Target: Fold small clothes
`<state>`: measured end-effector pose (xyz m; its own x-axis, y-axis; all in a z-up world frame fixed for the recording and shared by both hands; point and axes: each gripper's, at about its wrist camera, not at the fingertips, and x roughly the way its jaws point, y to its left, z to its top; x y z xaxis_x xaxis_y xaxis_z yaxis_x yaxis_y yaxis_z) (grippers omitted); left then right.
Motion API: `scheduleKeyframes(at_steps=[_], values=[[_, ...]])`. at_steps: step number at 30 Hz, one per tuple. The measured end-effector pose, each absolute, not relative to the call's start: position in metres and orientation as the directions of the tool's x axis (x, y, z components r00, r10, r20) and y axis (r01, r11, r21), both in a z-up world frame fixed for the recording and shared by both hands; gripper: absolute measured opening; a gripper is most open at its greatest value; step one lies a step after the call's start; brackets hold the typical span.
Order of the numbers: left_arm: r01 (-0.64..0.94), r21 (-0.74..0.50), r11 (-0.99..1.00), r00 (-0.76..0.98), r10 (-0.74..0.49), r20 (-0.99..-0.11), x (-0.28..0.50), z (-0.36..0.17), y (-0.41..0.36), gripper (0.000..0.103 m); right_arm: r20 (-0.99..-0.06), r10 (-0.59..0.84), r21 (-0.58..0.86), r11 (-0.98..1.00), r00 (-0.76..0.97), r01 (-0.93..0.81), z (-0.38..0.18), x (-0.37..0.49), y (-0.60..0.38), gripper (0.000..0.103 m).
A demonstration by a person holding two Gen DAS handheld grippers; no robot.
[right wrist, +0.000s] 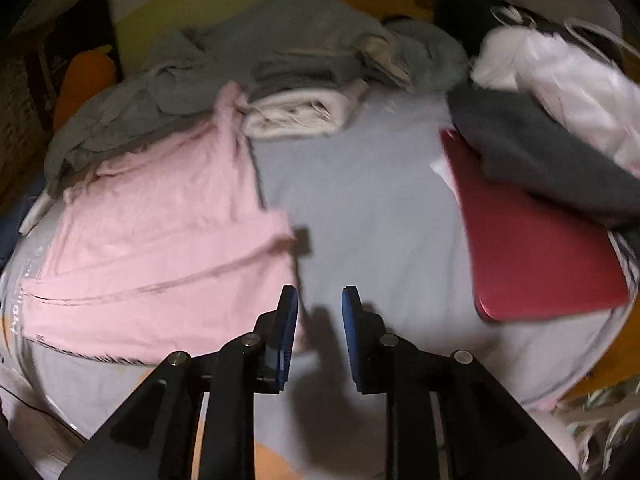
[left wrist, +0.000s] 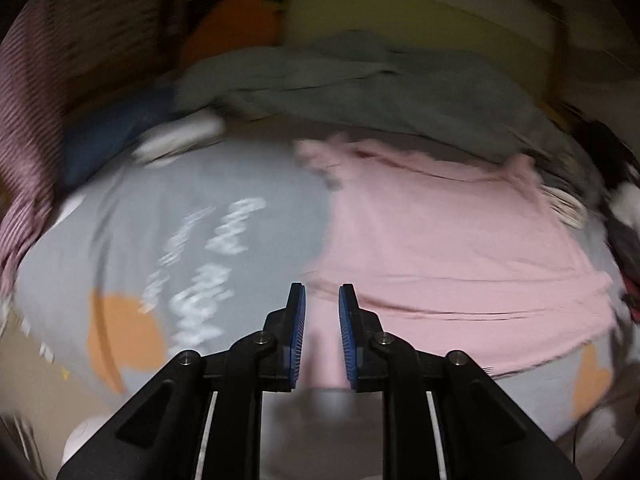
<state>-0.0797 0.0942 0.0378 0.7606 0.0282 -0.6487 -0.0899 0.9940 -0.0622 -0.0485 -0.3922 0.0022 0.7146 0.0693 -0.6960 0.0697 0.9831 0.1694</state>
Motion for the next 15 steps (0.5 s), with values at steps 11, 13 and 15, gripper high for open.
scheduleKeyframes(at_steps=[11,13,15], values=[[0.157,-0.047,0.986,0.566,-0.129,-0.814,-0.030,-0.020,0.002,0.016,-0.781,0.217,0.106,0.970,0.586,-0.218,-0.030,-0.021,-0.292,0.024],[0.163,-0.025,0.986,0.559,-0.113,-0.822,-0.034,-0.029,-0.004,0.016,-0.787,0.196,0.070,0.970,0.585,-0.232,-0.036,-0.020,-0.288,0.024],[0.143,-0.035,0.989,0.563,-0.110,-0.819,-0.032,-0.031,-0.003,0.017,-0.787,0.201,0.074,0.969,0.583,-0.235,-0.038,-0.016,-0.288,0.027]])
